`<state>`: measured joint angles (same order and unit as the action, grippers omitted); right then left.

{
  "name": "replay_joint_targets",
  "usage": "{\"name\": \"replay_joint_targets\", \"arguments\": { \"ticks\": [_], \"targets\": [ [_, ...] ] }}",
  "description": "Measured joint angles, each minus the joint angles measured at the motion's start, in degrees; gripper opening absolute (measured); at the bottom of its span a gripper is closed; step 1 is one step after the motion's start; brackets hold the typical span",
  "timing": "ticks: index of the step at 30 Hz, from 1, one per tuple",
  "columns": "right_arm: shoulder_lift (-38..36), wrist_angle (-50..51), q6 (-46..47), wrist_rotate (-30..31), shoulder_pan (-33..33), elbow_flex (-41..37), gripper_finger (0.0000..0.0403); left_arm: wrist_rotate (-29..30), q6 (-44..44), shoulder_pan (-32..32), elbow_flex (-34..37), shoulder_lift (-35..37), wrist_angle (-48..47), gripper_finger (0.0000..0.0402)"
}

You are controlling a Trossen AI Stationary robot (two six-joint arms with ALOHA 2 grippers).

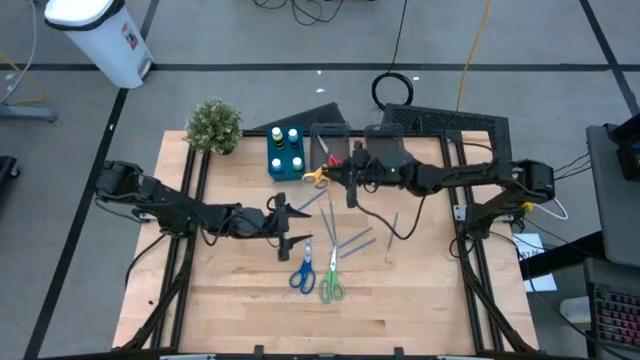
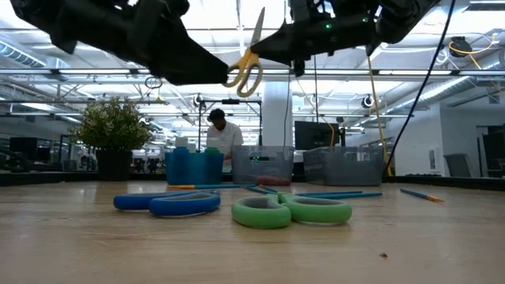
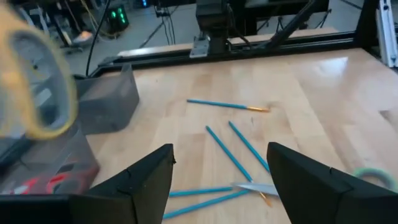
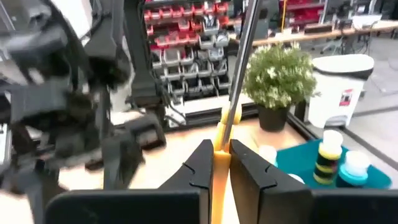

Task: Pick & Place Paint Supplies
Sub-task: Put the yellow scissors into the left black bin

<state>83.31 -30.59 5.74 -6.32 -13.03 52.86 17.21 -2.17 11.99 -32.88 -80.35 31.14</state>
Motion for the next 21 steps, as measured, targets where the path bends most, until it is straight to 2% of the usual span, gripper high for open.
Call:
{"name": "replay_joint_targets", "arguments": {
  "ticks": [5,9,15,21],
  "targets": [
    [-3.8,4.91,-0.81,-1.52,-1.89,-0.03,0.0018,-2.29,4.35,0.13,0.0,11.01,-13.46,0.0269],
    [-6.28,6.8,-0.83,-2.48,-3.89,-0.02,0.0018,-2.23,3.11,0.13,0.0,21.3,-20.58,0.0269],
    [-6.91,4.75,3.59,-16.87,-10.53,-0.02,0.0018,-2.19,2.53,0.11,-0.02,33.4,-24.07,0.0269],
    [-5.76,1.52,6.76,-30.64,-20.58,-0.02,0.0018,-2.16,-2.23,0.11,-0.02,39.15,-23.99,0.0269]
  ]
}}
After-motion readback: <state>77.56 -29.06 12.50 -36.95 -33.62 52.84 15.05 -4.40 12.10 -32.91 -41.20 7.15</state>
